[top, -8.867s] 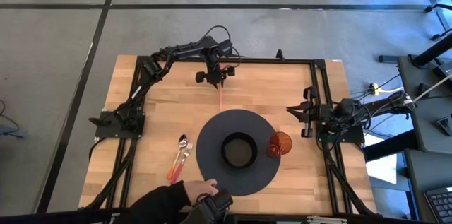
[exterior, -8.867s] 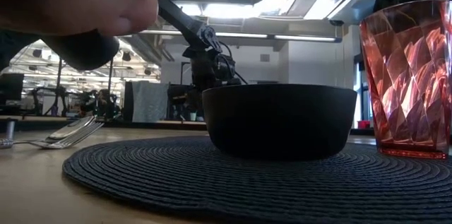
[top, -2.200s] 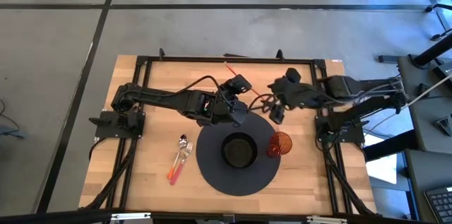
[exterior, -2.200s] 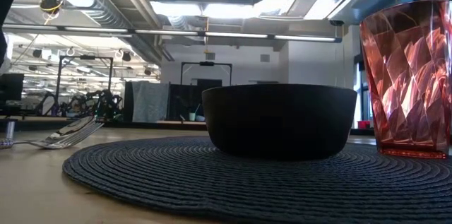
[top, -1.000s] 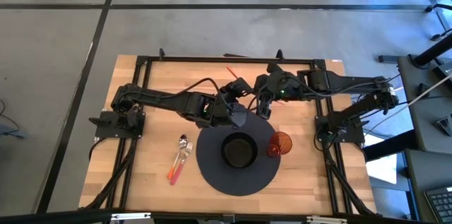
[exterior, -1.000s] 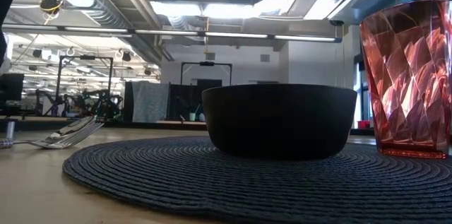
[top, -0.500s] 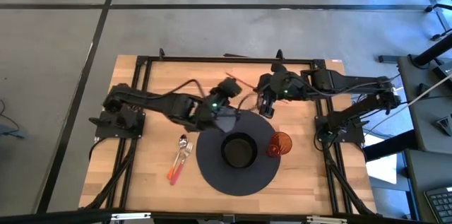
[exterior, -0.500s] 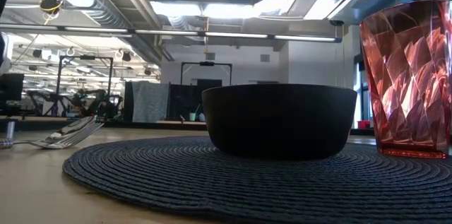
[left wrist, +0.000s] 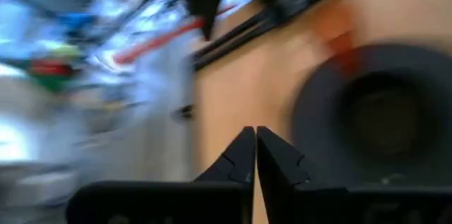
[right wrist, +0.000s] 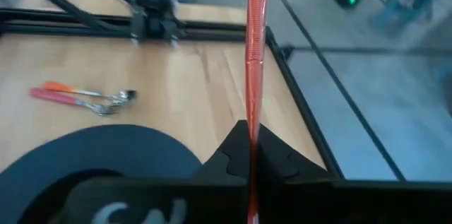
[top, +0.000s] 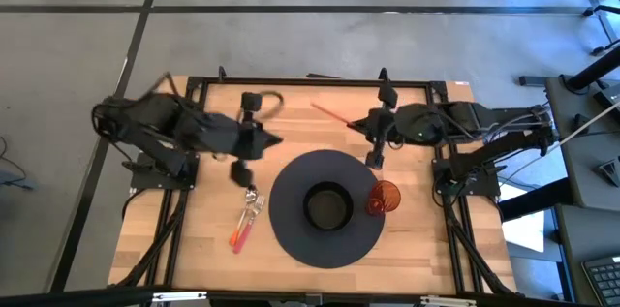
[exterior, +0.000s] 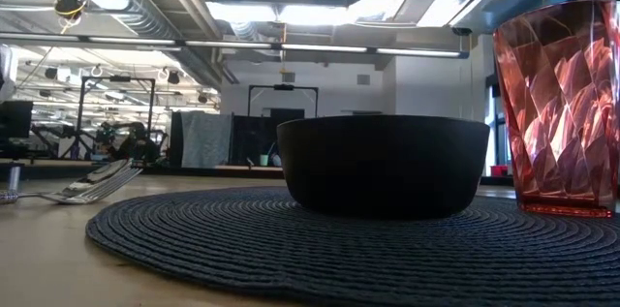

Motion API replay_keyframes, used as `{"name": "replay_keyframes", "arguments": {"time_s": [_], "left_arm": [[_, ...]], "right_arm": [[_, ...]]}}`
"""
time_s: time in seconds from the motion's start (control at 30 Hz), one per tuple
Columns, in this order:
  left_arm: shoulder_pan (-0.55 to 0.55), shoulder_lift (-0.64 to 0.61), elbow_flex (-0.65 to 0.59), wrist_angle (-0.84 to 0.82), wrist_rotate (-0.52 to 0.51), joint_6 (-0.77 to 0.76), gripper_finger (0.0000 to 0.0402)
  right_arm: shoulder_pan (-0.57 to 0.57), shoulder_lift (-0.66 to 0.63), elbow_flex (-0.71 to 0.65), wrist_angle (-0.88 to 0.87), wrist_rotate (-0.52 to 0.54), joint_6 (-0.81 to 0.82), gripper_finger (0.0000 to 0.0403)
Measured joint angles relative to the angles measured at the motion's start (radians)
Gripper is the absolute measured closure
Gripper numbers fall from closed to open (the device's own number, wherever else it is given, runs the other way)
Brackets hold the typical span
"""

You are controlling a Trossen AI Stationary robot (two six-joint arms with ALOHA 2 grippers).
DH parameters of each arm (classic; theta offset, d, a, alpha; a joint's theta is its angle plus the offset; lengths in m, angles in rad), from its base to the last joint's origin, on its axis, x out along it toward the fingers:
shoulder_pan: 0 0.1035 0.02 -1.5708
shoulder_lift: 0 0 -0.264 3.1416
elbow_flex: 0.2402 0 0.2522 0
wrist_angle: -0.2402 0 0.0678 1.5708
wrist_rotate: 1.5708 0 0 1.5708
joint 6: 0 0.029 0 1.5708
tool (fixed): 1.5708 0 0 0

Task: Pick & Place Utensil
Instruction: Put the red straw into the orange cup on the mat

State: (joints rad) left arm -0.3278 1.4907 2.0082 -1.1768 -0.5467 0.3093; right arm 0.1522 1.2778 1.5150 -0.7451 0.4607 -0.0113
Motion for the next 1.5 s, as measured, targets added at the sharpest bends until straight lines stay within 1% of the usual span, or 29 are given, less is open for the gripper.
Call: {"name": "replay_keyframes", "arguments": {"time_s": [0.07, 0.1, 0.13, 0.17, 0.23, 0.3, 0.4, 0.47, 0.6, 0.7, 0.8, 0.87, 0.93, 1.0, 1.07, 1.13, 1.23, 1.33, 1.4, 1.5], "left_arm": [[0.012, -0.045, -0.036, 0.012, 0.172, -0.071, 0.0399], [0.014, -0.065, -0.066, 0.04, 0.241, -0.096, 0.0399], [0.014, -0.084, -0.095, 0.081, 0.286, -0.111, 0.0399], [0.008, -0.105, -0.124, 0.117, 0.296, -0.115, 0.0399], [-0.005, -0.165, -0.197, 0.162, 0.267, -0.116, 0.0399], [-0.012, -0.247, -0.285, 0.247, 0.223, -0.119, 0.04], [-0.012, -0.382, -0.474, 0.412, 0.229, -0.124, 0.0399], [-0.013, -0.476, -0.642, 0.572, 0.231, -0.124, 0.0399], [-0.012, -0.654, -1.03, 0.915, 0.225, -0.143, 0.0401], [-0.013, -0.729, -1.29, 1.21, 0.228, -0.145, 0.0399], [-0.013, -0.779, -1.466, 1.501, 0.228, -0.083, 0.04], [-0.013, -0.795, -1.555, 1.601, 0.221, -0.043, 0.04], [-0.002, -0.802, -1.611, 1.668, 0.192, -0.026, 0.0399], [0.012, -0.825, -1.638, 1.72, 0.156, -0.023, 0.0399], [0.016, -0.857, -1.648, 1.735, 0.176, -0.02, 0.04], [0.015, -0.883, -1.66, 1.727, 0.207, -0.001, 0.04], [0.016, -0.91, -1.7, 1.731, 0.223, 0.002, 0.0399], [0.021, -0.933, -1.727, 1.755, 0.191, -0.06, 0.04], [0.025, -0.96, -1.744, 1.75, 0.166, -0.114, 0.04], [0.022, -0.998, -1.773, 1.73, 0.175, -0.147, 0.0399]], "right_arm": [[0.027, 0.0, -0.004, 0.031, 0.0, -0.027, 0.0402], [0.039, 0.0, -0.018, 0.072, 0.0, -0.044, 0.0402], [0.051, -0.005, -0.04, 0.121, 0.0, -0.07, 0.0402], [0.061, -0.018, -0.07, 0.165, 0.0, -0.095, 0.0402], [0.073, -0.048, -0.135, 0.244, -0.006, -0.125, 0.0402], [0.077, -0.101, -0.216, 0.334, -0.031, -0.141, 0.0402], [0.076, -0.188, -0.354, 0.466, -0.087, -0.152, 0.0403], [0.077, -0.242, -0.455, 0.553, -0.124, -0.154, 0.0403], [0.078, -0.342, -0.635, 0.752, -0.26, -0.158, 0.0403], [0.095, -0.39, -0.732, 0.859, -0.279, -0.157, 0.0403], [0.127, -0.427, -0.765, 0.869, -0.278, -0.159, 0.0403], [0.158, -0.441, -0.773, 0.88, -0.278, -0.167, 0.0403], [0.192, -0.443, -0.78, 0.883, -0.277, -0.194, 0.0403], [0.23, -0.443, -0.787, 0.882, -0.247, -0.22, 0.0403], [0.272, -0.451, -0.799, 0.908, -0.197, -0.242, 0.0403], [0.309, -0.468, -0.812, 0.972, -0.161, -0.258, 0.0403], [0.353, -0.484, -0.836, 1.02, -0.132, -0.246, 0.0403], [0.388, -0.478, -0.86, 1.058, -0.094, -0.232, 0.0403], [0.413, -0.464, -0.893, 1.143, -0.093, -0.245, 0.0403], [0.455, -0.447, -0.963, 1.285, -0.098, -0.301, 0.0403]]}}
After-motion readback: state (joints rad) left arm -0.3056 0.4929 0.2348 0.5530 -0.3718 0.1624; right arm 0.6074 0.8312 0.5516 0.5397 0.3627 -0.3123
